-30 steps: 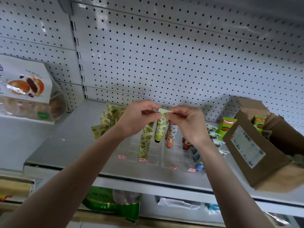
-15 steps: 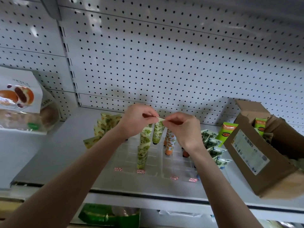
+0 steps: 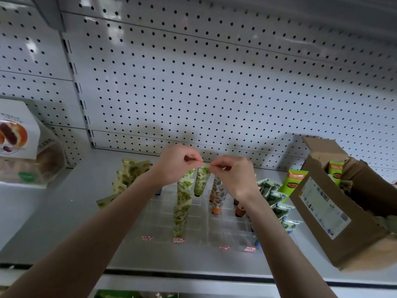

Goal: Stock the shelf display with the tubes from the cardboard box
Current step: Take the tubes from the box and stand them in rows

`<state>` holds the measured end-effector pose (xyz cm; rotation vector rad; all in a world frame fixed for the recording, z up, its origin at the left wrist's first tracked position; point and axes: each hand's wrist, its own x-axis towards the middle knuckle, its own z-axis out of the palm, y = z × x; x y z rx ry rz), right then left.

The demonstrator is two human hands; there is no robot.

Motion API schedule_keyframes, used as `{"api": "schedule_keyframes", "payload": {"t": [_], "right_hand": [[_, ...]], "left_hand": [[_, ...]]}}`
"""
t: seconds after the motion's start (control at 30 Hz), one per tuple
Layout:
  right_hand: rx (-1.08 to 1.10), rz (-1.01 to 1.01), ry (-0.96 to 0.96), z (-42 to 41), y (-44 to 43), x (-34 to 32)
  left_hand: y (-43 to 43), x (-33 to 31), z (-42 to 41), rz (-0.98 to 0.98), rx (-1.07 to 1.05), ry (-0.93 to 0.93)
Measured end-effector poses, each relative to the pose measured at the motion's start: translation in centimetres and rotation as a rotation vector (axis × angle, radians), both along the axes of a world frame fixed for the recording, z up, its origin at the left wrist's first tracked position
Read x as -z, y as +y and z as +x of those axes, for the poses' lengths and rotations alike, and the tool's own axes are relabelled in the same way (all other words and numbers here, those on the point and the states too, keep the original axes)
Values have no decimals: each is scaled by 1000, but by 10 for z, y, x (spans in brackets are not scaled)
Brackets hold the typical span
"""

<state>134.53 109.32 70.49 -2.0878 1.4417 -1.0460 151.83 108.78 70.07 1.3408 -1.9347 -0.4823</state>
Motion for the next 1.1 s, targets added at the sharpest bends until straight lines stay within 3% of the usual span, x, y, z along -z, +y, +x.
{"api": "schedule_keyframes", "payload": {"t": [0.57, 1.1], "right_hand": [[-34, 63, 137, 3, -13, 6], [-25, 115, 183, 4, -10, 4]], "left_hand": [[-11, 9, 6, 26, 23, -107], [-7, 8, 6, 49, 32, -94]]}}
